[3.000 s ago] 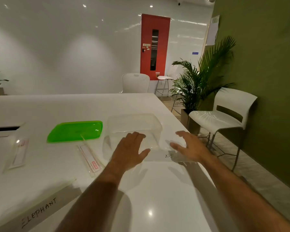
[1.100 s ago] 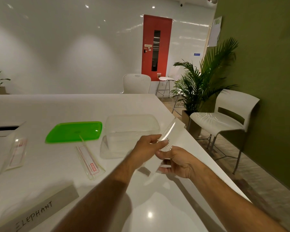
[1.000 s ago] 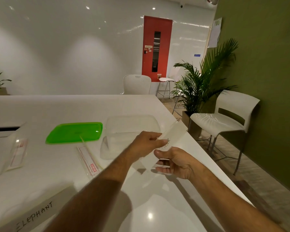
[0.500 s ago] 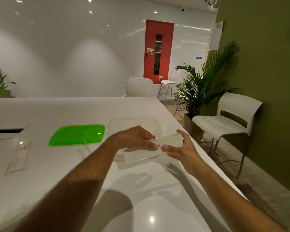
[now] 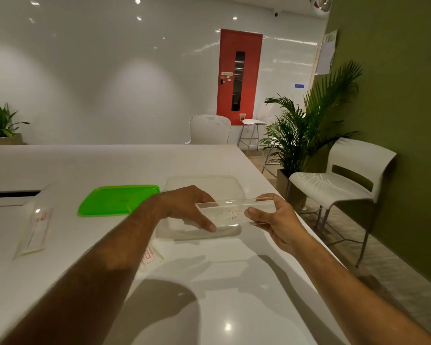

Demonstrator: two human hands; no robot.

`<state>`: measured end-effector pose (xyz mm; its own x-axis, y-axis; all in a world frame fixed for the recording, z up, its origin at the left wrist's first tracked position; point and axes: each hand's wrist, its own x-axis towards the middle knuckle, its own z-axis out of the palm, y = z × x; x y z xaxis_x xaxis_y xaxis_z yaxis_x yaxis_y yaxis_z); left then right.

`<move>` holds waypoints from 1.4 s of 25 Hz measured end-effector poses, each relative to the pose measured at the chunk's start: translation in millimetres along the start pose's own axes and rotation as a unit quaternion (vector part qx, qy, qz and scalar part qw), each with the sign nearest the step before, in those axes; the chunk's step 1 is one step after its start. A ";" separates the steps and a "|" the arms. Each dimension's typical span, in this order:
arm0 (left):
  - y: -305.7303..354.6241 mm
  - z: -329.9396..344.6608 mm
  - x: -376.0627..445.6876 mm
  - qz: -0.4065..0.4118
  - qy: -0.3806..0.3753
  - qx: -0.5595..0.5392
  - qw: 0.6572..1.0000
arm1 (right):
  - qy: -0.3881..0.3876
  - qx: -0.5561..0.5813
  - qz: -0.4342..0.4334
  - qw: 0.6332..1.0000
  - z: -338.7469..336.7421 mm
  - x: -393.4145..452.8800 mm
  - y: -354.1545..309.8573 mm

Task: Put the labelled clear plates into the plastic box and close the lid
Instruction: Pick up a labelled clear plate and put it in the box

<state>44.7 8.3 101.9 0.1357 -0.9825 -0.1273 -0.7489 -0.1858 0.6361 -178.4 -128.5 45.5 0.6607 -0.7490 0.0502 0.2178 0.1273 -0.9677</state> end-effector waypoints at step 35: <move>-94.4 -52.3 98.0 -0.082 0.080 0.318 0.941 | -0.130 -0.746 -0.045 0.652 58.1 189.3 -16.1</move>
<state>162.6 -70.9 69.3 0.3410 -0.9394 -0.0355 -0.9394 -0.3419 0.0263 -15.1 -234.5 84.9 0.8348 -0.5500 -0.0248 -0.5490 -0.8284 -0.1114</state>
